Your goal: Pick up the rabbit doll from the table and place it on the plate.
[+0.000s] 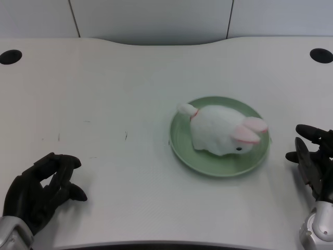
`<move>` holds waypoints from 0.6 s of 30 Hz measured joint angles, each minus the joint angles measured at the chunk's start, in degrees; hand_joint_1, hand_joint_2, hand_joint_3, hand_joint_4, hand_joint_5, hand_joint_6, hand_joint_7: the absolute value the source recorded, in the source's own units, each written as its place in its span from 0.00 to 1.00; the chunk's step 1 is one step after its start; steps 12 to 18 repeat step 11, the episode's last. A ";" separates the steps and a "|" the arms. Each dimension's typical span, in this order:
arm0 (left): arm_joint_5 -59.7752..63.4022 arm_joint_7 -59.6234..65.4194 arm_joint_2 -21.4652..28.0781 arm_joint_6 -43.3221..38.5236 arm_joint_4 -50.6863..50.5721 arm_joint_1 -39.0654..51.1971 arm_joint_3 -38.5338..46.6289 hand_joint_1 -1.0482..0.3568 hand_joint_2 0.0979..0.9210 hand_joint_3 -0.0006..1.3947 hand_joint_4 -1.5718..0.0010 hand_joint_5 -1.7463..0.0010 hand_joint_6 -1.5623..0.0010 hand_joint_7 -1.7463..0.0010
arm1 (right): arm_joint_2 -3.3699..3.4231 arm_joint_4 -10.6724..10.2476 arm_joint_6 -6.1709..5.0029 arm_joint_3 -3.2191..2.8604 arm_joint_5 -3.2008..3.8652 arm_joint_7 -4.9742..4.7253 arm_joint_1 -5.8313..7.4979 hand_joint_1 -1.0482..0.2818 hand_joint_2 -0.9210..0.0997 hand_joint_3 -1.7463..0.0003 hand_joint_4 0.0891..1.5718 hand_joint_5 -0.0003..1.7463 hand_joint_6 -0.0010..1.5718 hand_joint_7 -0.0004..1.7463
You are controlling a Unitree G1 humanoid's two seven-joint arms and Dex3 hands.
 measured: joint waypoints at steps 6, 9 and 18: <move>-0.82 -1.08 -0.20 -1.40 0.02 0.18 0.82 0.32 1.00 0.30 0.53 0.00 0.57 0.25 | -1.37 0.14 3.29 -1.96 5.08 15.41 -0.91 0.59 0.00 0.93 0.56 0.58 0.49 0.45; -0.92 -1.37 -0.26 -1.94 0.05 0.37 1.02 0.33 1.00 0.32 0.54 0.00 0.62 0.20 | -4.13 0.10 9.79 -5.70 12.85 36.83 -2.42 0.60 0.00 0.96 0.58 0.46 0.54 0.34; -0.98 -1.37 -0.26 -2.37 0.04 0.56 1.21 0.34 1.00 0.34 0.54 0.00 0.65 0.16 | -5.92 -0.04 14.09 -7.72 16.23 44.20 -3.13 0.61 0.00 0.96 0.59 0.42 0.57 0.26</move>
